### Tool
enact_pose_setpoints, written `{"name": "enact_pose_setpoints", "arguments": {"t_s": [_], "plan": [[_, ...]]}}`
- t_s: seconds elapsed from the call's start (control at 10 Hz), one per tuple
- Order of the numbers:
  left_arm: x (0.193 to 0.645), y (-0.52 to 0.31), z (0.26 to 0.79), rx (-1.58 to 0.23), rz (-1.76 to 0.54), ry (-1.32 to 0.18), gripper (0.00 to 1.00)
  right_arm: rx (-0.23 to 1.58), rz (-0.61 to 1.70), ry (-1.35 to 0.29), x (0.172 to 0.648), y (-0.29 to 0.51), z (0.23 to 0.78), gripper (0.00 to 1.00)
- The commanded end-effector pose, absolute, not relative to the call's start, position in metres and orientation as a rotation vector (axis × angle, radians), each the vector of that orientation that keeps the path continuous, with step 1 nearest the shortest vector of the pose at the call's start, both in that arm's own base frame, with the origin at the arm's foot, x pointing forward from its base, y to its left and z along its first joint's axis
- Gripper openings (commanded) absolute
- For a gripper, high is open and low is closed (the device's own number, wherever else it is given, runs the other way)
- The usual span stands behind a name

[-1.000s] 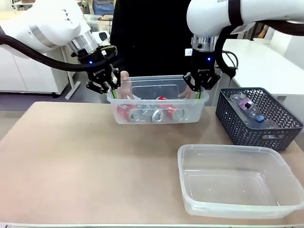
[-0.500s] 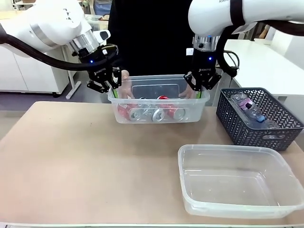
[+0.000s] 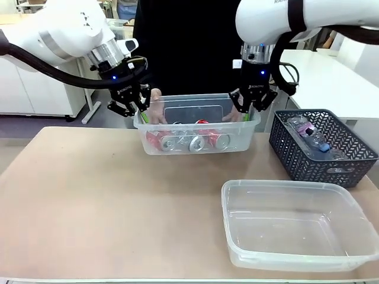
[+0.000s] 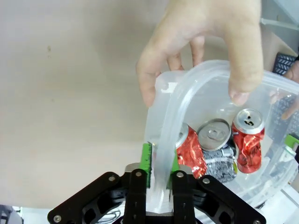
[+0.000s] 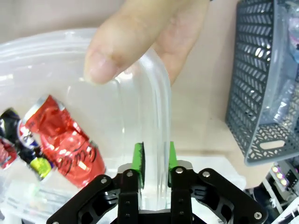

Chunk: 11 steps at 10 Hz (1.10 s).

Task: Sort the waste into each basket.
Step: Release the Organizing box you were holding.

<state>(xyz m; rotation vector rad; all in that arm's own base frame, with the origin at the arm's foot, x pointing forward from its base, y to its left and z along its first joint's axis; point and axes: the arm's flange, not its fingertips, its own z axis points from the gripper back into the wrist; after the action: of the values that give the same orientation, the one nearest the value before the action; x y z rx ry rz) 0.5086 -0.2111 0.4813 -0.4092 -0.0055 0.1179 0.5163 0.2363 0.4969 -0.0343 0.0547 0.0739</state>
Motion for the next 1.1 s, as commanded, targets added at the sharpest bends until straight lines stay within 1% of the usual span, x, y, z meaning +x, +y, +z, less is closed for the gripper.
{"name": "enact_pose_setpoints", "arguments": {"t_s": [0.0, 0.1, 0.2, 0.3, 0.4, 0.5, 0.9, 1.0], "plan": [[0.497, -0.213, 0.496, -0.373, 0.092, -0.055, 1.00, 0.004, 0.074, 0.034, 0.499, 0.221, 0.506, 1.00], [0.494, -0.213, 0.501, -0.359, 0.096, -0.077, 0.68, 0.026, 0.082, 0.032, 0.497, 0.216, 0.511, 1.00], [0.490, -0.213, 0.505, -0.356, 0.095, -0.096, 1.00, 0.040, 0.072, 0.028, 0.497, 0.213, 0.514, 0.86], [0.489, -0.213, 0.506, -0.358, 0.091, -0.099, 1.00, 0.045, 0.070, 0.024, 0.497, 0.212, 0.515, 0.95], [0.488, -0.214, 0.507, -0.356, 0.095, -0.103, 0.98, 0.068, 0.071, 0.019, 0.497, 0.211, 0.516, 1.00], [0.487, -0.213, 0.507, -0.357, 0.093, -0.106, 1.00, 0.074, 0.063, 0.007, 0.497, 0.210, 0.517, 1.00], [0.488, -0.213, 0.501, -0.358, 0.111, -0.081, 1.00, 0.073, 0.036, 0.013, 0.500, 0.214, 0.506, 1.00], [0.492, -0.213, 0.508, -0.379, 0.079, -0.083, 1.00, 0.052, 0.034, 0.025, 0.502, 0.219, 0.518, 1.00]]}}
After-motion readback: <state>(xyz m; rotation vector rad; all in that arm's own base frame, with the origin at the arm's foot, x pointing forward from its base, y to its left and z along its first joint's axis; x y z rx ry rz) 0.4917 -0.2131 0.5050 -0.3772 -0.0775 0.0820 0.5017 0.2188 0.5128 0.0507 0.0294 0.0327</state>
